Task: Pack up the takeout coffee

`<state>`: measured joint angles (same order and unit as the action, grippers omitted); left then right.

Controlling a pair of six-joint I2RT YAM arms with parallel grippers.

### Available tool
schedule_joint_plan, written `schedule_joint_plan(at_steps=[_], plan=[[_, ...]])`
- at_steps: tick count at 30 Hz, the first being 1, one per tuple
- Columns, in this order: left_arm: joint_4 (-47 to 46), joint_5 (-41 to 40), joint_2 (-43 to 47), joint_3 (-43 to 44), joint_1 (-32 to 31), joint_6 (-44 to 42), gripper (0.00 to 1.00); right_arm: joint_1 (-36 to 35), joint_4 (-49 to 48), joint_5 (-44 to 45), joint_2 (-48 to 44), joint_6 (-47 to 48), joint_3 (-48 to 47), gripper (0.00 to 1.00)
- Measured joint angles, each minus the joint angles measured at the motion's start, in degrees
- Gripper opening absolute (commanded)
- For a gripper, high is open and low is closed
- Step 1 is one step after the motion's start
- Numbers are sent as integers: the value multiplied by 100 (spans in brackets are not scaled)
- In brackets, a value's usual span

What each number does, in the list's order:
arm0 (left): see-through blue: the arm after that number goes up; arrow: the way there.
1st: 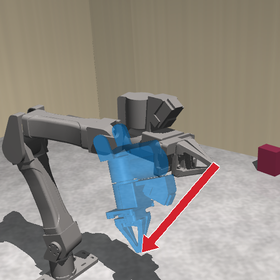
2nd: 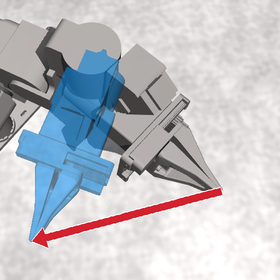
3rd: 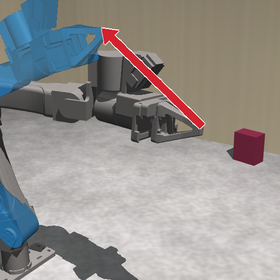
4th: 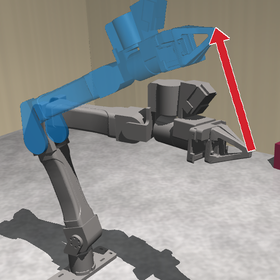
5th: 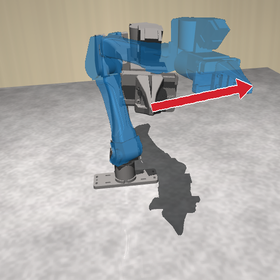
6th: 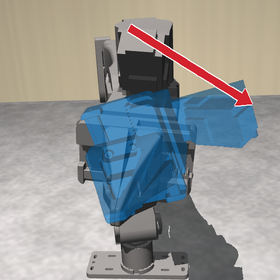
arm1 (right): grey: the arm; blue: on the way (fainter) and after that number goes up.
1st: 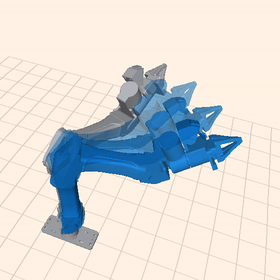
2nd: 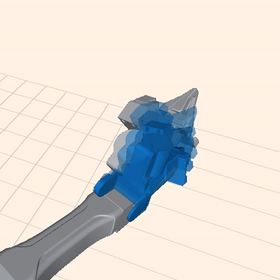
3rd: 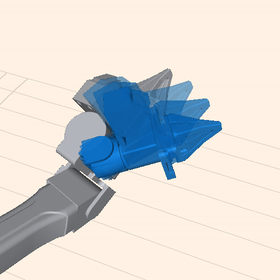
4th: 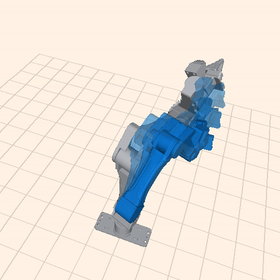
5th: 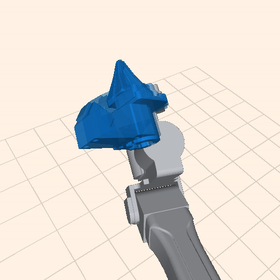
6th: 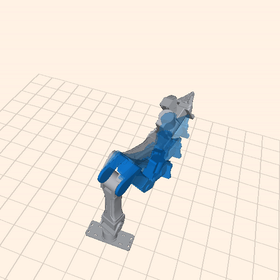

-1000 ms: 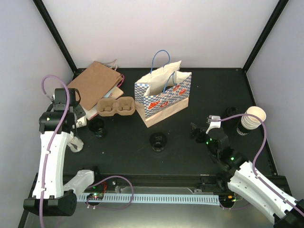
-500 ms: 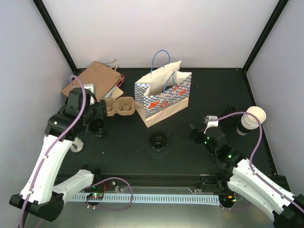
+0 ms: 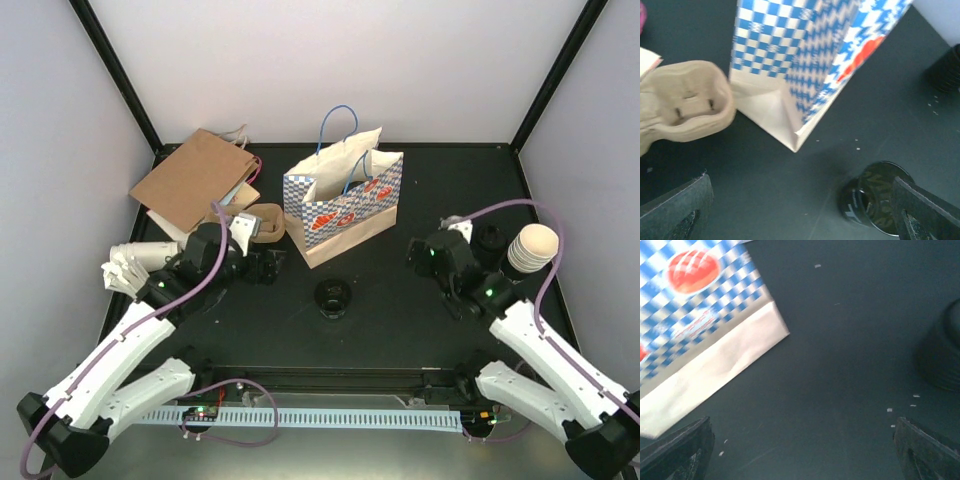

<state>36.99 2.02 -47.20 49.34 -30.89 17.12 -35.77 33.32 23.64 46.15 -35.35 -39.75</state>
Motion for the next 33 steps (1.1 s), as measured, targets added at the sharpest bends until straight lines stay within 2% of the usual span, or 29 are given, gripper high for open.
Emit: schedule_joint_plan(at_steps=[3, 7, 11, 19, 26, 33], plan=[[-579, 223, 72, -431, -188, 70, 99, 448, 763, 149, 553, -358, -769, 100], [-1311, 490, 160, -994, -308, 214, 99, 1399, 1333, 33, 1104, -522, -1167, 100], [-1784, 664, 271, -1408, -424, 236, 99, 1941, 1740, -22, 1576, -507, -1445, 97], [-2352, 717, 551, -1751, -485, 177, 99, 2481, 2083, 142, 2391, -367, -2455, 88], [-2887, 588, 874, -2430, -568, 170, 99, 3193, 2227, -48, 2708, -509, -2787, 86], [-3287, 474, 1296, -3051, -638, 127, 99, 3342, 2365, -129, 3580, -520, -3526, 84]])
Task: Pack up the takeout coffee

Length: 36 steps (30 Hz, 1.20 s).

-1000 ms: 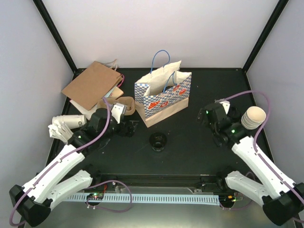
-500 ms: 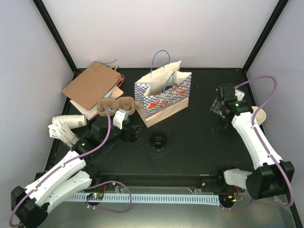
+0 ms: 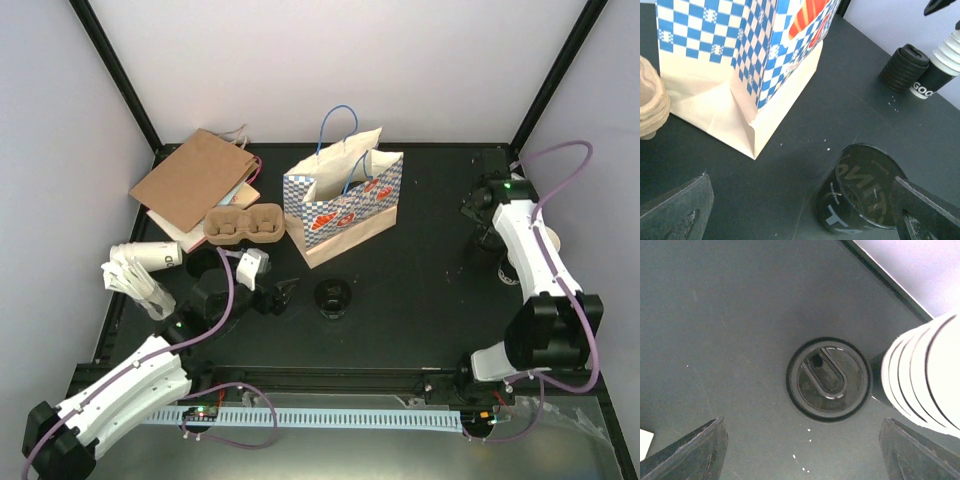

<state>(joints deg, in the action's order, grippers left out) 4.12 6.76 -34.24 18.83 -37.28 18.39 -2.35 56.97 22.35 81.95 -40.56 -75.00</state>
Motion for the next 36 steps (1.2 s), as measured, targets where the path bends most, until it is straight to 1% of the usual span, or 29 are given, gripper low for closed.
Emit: schedule_joint_plan(at_steps=[3, 10, 11, 21, 33, 36], plan=[[-125, -20, 55, -256, -20, 0, 99, 68, 20, -63, 363, 9, -271, 75], [-264, -63, 243, -717, -70, 2, 99, 299, 44, -205, 793, -109, -514, 71], [-273, -72, 273, -739, -70, 0, 99, 339, 46, -214, 839, -129, -529, 69], [-479, -105, 315, -745, -70, 0, 99, 442, 15, -302, 1285, -201, -590, 67], [-505, -116, 317, -745, -70, 0, 99, 584, -96, -459, 1368, -177, -590, 66], [-505, -118, 348, -745, -70, 0, 99, 643, -133, -501, 1375, -170, -590, 62]])
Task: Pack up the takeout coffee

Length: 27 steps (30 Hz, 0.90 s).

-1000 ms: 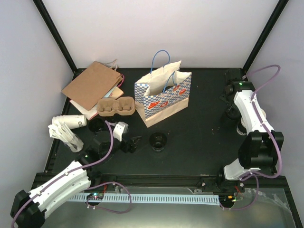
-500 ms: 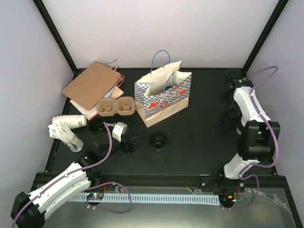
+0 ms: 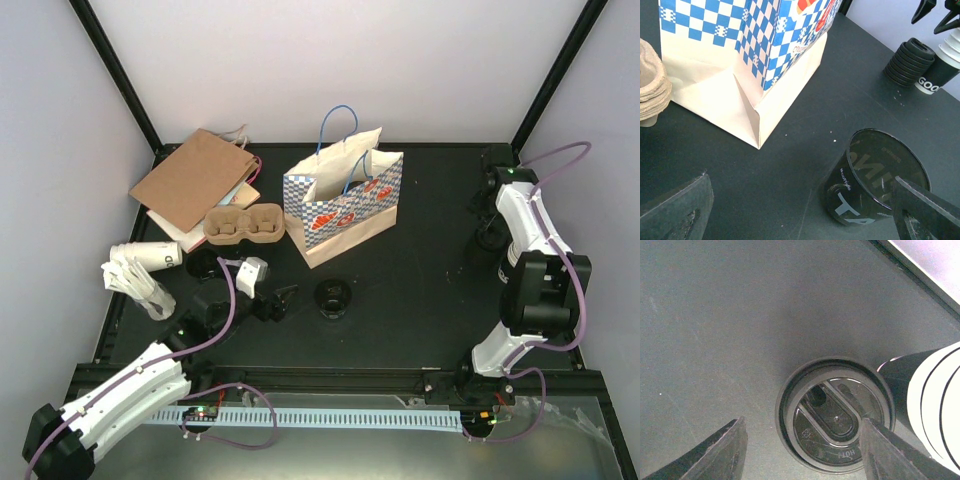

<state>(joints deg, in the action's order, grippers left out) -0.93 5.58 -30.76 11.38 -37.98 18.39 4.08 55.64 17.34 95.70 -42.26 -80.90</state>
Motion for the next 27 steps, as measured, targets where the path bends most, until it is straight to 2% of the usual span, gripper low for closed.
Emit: schedule_joint_plan(at_steps=[2, 6, 7, 11, 13, 27], plan=[[0, 0, 2, 0, 0, 0, 99, 26, -11, -15, 4, 17, 0, 57], [-2, -2, 2, 0, 0, -2, 99, 46, -39, -70, 7, 35, 0, 55], [-2, -2, 2, 0, 0, -2, 99, 46, -39, -79, 9, 35, 2, 51], [-2, -4, 2, 0, 0, 0, 99, 50, -72, -107, 48, 35, 2, 49], [-2, -4, 2, 0, 0, -2, 99, 61, -96, -114, 103, 35, 2, 45], [-2, -28, 2, 0, 0, -2, 99, 155, -247, -149, 601, 35, 2, 42]])
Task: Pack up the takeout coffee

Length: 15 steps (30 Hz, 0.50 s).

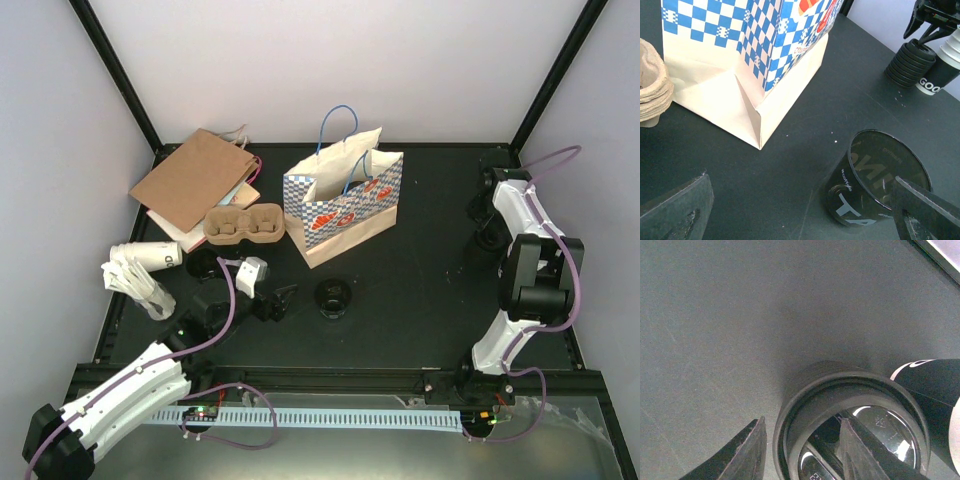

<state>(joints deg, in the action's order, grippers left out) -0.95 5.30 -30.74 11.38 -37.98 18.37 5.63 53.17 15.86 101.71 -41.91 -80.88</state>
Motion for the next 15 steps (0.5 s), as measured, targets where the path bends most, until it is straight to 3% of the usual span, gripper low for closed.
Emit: schedule_joint_plan(at_steps=[15], plan=[[0, -9, -2, 0, -2, 0, 99, 24, -214, -107, 24, 61, 133, 35]])
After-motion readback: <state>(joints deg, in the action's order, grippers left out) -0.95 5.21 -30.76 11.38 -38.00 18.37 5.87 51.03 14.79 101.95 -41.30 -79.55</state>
